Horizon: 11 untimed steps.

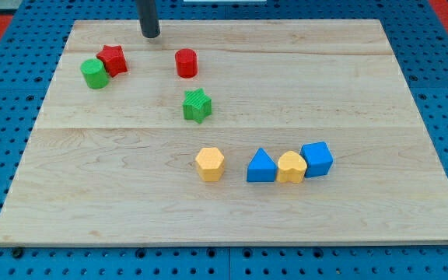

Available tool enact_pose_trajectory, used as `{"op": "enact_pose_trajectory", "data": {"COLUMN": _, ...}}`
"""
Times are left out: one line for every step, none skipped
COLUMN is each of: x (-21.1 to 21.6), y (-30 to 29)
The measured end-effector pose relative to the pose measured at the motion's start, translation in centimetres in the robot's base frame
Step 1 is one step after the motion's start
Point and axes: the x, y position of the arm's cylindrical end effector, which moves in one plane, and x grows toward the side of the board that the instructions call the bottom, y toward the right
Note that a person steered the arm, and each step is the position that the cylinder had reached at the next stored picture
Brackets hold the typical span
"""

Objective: Separate the red star from the green circle

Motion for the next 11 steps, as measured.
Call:
{"op": "enact_pose_trajectory", "data": {"x": 0.0, "y": -2.2}}
{"op": "enact_pose_trajectory", "data": {"x": 5.4, "y": -4.6}}
{"op": "enact_pose_trajectory", "data": {"x": 9.6, "y": -4.2}}
{"op": "enact_pose_trajectory", "data": {"x": 8.2, "y": -5.6}}
{"op": "enact_pose_trajectory", "data": {"x": 8.4, "y": -9.8}}
{"op": "enact_pose_trajectory", "data": {"x": 11.8, "y": -6.2}}
{"op": "enact_pose_trajectory", "data": {"x": 14.4, "y": -5.2}}
{"op": "enact_pose_trajectory", "data": {"x": 15.6, "y": -6.4}}
{"op": "enact_pose_trajectory", "data": {"x": 16.0, "y": -9.4}}
{"op": "enact_pose_trajectory", "data": {"x": 19.7, "y": -6.3}}
{"op": "enact_pose_trajectory", "data": {"x": 23.6, "y": -4.5}}
